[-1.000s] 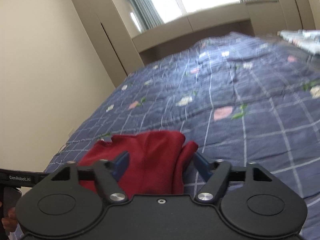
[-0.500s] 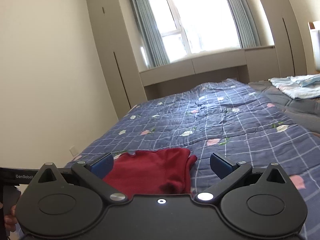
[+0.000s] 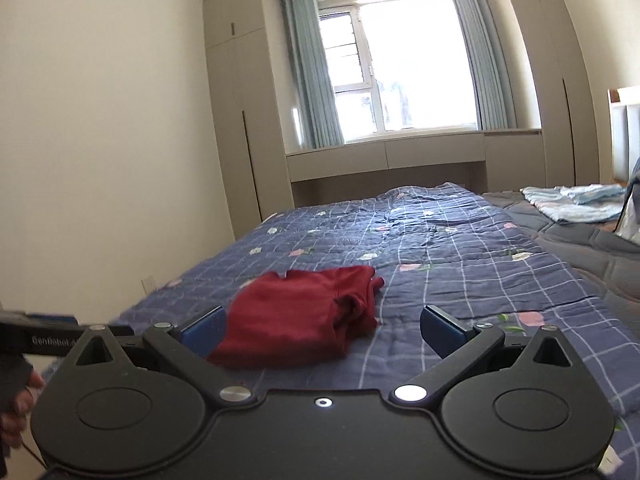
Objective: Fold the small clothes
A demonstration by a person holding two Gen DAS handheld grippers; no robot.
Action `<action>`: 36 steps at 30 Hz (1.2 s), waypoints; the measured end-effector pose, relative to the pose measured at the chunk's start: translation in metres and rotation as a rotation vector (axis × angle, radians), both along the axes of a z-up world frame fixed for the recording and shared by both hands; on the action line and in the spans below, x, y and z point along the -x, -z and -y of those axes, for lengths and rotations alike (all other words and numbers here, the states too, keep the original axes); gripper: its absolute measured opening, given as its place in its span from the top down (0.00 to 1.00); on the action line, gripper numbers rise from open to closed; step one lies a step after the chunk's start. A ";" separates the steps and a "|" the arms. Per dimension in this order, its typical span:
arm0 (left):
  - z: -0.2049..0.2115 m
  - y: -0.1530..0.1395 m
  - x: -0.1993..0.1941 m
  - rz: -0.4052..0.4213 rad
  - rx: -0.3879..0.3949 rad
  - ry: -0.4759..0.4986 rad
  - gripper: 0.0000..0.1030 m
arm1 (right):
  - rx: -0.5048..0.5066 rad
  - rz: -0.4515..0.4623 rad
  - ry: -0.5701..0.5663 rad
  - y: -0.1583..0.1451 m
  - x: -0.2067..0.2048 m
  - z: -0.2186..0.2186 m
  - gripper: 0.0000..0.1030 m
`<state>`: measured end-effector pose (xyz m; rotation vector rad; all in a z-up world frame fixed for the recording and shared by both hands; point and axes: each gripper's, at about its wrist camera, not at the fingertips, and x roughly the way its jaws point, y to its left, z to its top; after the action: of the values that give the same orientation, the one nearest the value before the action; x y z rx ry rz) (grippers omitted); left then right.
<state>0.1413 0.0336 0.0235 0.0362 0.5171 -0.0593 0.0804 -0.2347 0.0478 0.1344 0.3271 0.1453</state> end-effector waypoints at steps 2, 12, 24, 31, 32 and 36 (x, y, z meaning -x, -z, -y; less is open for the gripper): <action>0.000 0.003 0.008 0.003 -0.002 0.003 0.00 | -0.001 -0.006 -0.003 0.004 0.008 -0.001 0.01; -0.010 0.016 0.028 -0.009 0.018 -0.026 0.00 | -0.006 -0.029 -0.005 0.012 0.021 -0.004 0.01; -0.014 0.016 0.031 -0.017 0.028 -0.042 0.00 | -0.013 -0.026 0.008 0.012 0.025 -0.001 0.01; -0.015 0.017 0.030 -0.022 0.034 -0.046 0.00 | -0.014 -0.028 0.010 0.011 0.025 0.001 0.01; -0.014 0.017 0.030 -0.022 0.034 -0.047 0.00 | -0.014 -0.027 0.011 0.011 0.025 0.001 0.00; -0.014 0.017 0.030 -0.022 0.033 -0.049 0.00 | -0.014 -0.027 0.011 0.011 0.025 0.001 0.01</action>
<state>0.1111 0.0475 0.0068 -0.0099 0.5386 -0.0200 0.0554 -0.2355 0.0366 0.1522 0.3519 0.1348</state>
